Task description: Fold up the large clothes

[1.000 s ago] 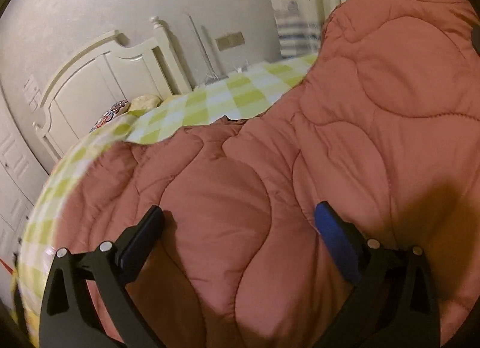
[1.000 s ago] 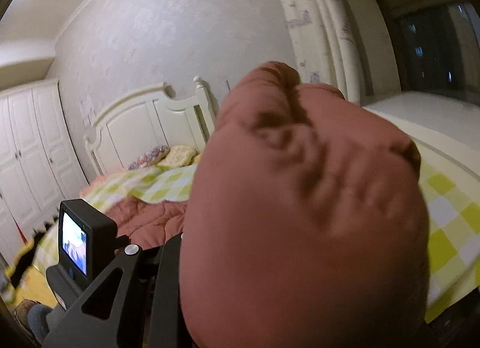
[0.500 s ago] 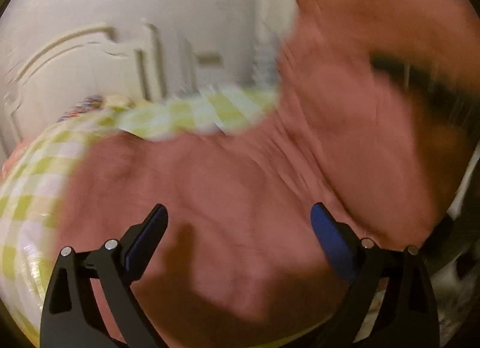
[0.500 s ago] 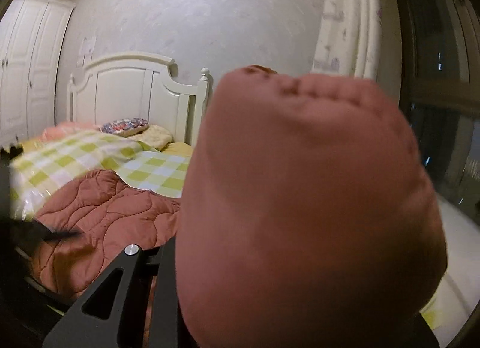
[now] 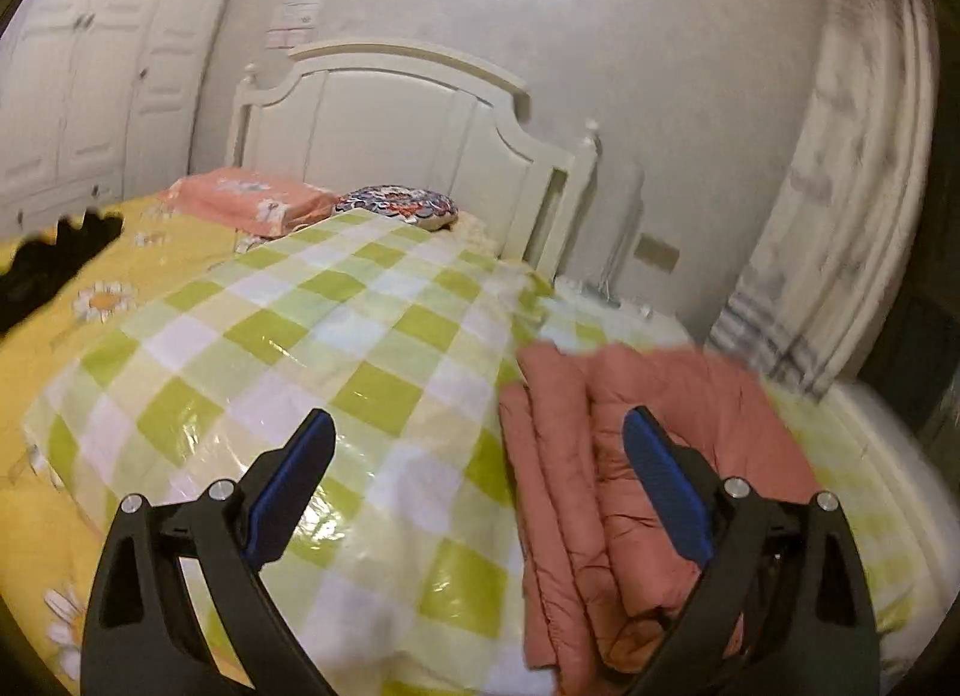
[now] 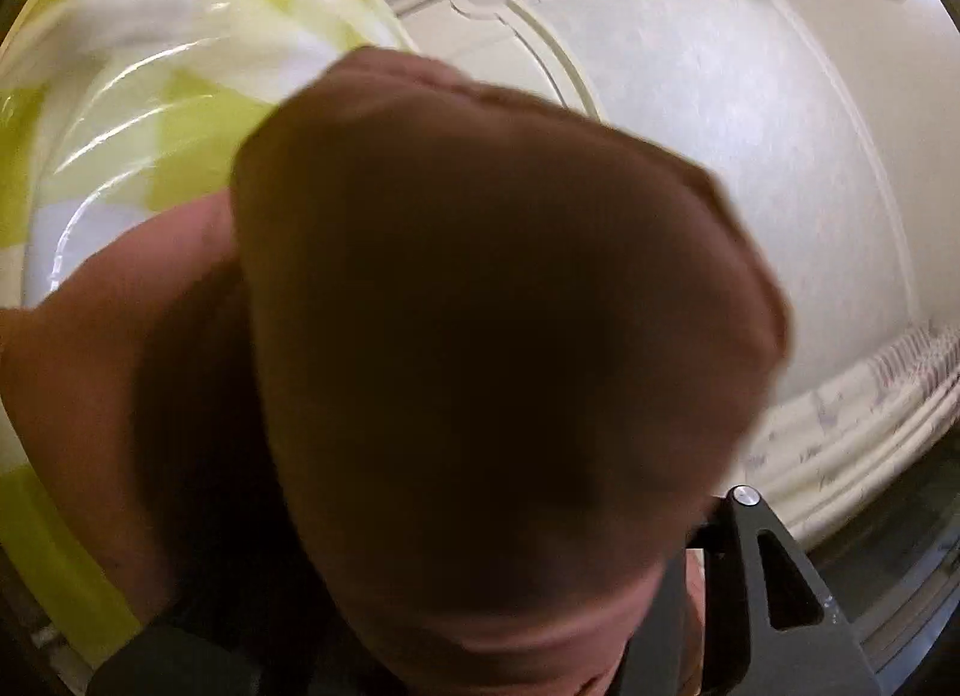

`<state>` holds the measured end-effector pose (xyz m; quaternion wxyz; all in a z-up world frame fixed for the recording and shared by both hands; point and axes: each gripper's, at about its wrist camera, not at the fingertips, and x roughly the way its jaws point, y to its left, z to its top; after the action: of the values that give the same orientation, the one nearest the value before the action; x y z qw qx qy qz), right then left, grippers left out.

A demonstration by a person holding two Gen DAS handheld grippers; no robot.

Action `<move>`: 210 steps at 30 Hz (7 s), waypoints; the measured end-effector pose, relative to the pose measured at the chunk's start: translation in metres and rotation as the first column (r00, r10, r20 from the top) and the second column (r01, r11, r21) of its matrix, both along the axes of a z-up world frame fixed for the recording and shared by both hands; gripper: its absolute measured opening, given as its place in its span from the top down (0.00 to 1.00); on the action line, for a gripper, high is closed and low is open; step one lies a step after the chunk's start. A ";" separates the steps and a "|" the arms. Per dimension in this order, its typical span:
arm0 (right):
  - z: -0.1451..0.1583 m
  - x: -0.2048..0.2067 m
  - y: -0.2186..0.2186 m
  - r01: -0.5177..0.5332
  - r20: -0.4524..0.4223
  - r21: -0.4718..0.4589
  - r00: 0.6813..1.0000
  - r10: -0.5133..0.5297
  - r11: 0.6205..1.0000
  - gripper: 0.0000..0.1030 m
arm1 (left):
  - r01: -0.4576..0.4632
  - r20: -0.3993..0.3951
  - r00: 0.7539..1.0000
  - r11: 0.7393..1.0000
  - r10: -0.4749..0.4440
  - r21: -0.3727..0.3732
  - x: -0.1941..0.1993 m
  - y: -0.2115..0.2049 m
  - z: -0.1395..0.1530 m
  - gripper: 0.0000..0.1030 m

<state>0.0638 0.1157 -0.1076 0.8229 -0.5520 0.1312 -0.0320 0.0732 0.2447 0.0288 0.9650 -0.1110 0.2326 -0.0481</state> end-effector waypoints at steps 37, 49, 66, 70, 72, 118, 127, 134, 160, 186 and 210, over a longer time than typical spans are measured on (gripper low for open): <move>0.180 -0.042 -0.182 -0.016 -0.184 0.791 0.947 0.263 0.612 0.44 | 0.552 -0.314 0.825 0.791 -0.470 0.264 0.170 -0.161 -0.078 0.02; 0.091 -0.009 -0.136 0.010 -0.274 0.540 0.947 0.164 0.841 0.43 | 0.382 -0.335 0.906 0.841 -0.259 0.384 0.124 -0.175 0.014 0.02; 0.131 -0.029 -0.195 0.001 -0.236 0.812 0.915 0.326 0.584 0.43 | 0.282 -0.239 0.946 0.917 -0.218 0.282 0.128 -0.145 -0.060 0.02; 0.161 0.017 -0.240 0.048 -0.205 0.857 0.945 0.255 0.513 0.52 | 0.272 -0.222 0.951 0.922 -0.214 0.277 0.126 -0.144 -0.062 0.02; 0.170 0.052 -0.250 0.084 -0.226 0.856 0.948 0.223 0.510 0.57 | 0.265 -0.217 0.954 0.920 -0.207 0.287 0.122 -0.147 -0.063 0.02; 0.041 0.089 -0.275 0.622 -0.506 0.783 0.611 0.609 0.026 0.04 | 0.022 -0.264 0.965 0.996 0.002 0.088 0.086 -0.071 -0.071 0.02; 0.058 0.079 -0.298 0.466 -0.369 0.883 0.756 0.541 -0.049 0.34 | 0.152 -0.330 0.929 0.985 -0.169 -0.079 0.143 -0.108 -0.089 0.07; 0.101 0.089 -0.378 0.390 -0.349 0.919 0.872 0.342 -0.055 0.34 | 0.302 -0.304 0.911 0.953 -0.279 0.031 0.199 -0.241 -0.068 0.12; 0.060 0.073 -0.262 0.292 -0.252 0.709 0.955 -0.156 0.642 0.26 | 0.402 -0.166 0.910 0.906 -0.380 0.133 0.226 -0.322 0.033 0.06; 0.061 0.061 -0.306 0.317 -0.290 0.701 0.945 -0.150 0.638 0.25 | 0.391 -0.379 0.878 0.894 -0.292 0.218 0.318 -0.377 -0.080 0.02; 0.115 -0.040 -0.342 0.291 -0.239 0.872 0.955 -0.178 0.393 0.11 | 0.049 0.066 0.995 0.937 -0.076 0.346 0.028 -0.269 0.007 0.02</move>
<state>0.0235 -0.2267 0.0078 0.9678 -0.0046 0.2479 -0.0433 0.1009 -0.0244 0.0358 0.9759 0.0684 0.2031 -0.0418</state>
